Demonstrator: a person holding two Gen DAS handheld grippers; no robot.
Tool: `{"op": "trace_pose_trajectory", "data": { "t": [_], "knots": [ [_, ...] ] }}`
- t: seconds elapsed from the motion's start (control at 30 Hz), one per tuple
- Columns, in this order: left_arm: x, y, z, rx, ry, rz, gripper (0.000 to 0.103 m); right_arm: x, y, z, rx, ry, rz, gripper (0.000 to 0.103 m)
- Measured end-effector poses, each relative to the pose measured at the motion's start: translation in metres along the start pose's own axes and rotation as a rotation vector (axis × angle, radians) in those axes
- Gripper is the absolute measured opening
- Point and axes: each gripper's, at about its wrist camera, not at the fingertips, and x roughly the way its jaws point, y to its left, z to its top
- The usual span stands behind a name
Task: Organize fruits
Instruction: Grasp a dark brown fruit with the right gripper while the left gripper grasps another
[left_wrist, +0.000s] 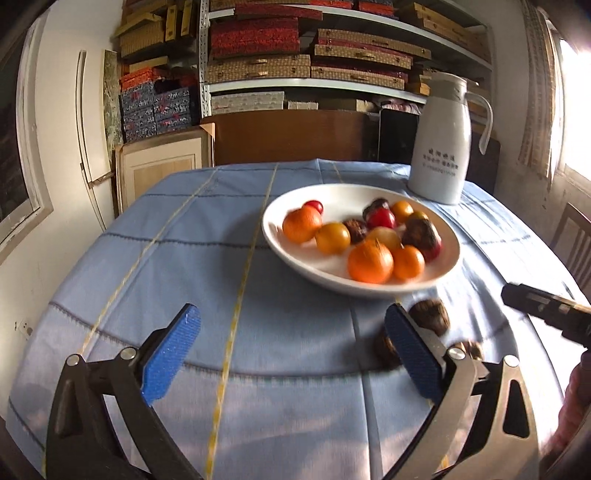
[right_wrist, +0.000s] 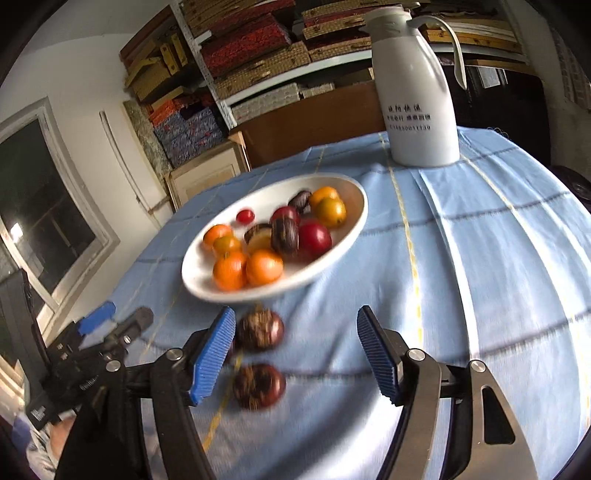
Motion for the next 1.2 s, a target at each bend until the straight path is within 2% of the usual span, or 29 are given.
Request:
{"op": "trace_pose_trajectory", "data": {
  "t": [0.17, 0.27, 0.33, 0.57, 0.7, 0.8, 0.83, 0.87, 1.07, 1.2],
  "knots": [
    [-0.012, 0.002, -0.012, -0.022, 0.025, -0.022, 0.098, 0.0, 0.021, -0.023, -0.117, 0.049, -0.02, 0.071],
    [-0.009, 0.01, -0.016, -0.067, 0.07, -0.038, 0.098, -0.001, 0.026, -0.025, -0.145, 0.049, -0.031, 0.074],
    [-0.005, 0.017, -0.017, -0.104, 0.09, -0.044, 0.098, 0.006, 0.031, -0.028, -0.174, 0.08, -0.042, 0.074],
    [0.001, 0.031, -0.018, -0.189, 0.12, -0.058, 0.098, 0.019, 0.061, -0.039, -0.336, 0.135, -0.089, 0.074],
    [0.004, 0.03, -0.018, -0.184, 0.137, -0.056, 0.098, 0.027, 0.059, -0.036, -0.316, 0.16, -0.1, 0.072],
    [0.005, 0.026, -0.019, -0.167, 0.142, -0.051, 0.098, 0.034, 0.056, -0.035, -0.298, 0.194, -0.09, 0.06],
    [0.006, 0.025, -0.019, -0.165, 0.145, -0.051, 0.098, 0.036, 0.055, -0.036, -0.29, 0.205, -0.086, 0.049],
    [0.007, 0.025, -0.019, -0.163, 0.149, -0.05, 0.098, 0.038, 0.052, -0.035, -0.279, 0.214, -0.079, 0.043],
    [0.012, 0.019, -0.021, -0.142, 0.179, -0.056, 0.098, 0.027, 0.034, -0.028, -0.181, 0.163, -0.031, 0.044],
    [0.011, 0.002, -0.02, -0.072, 0.172, -0.085, 0.098, 0.021, 0.025, -0.023, -0.131, 0.138, -0.028, 0.044]
  ]
}}
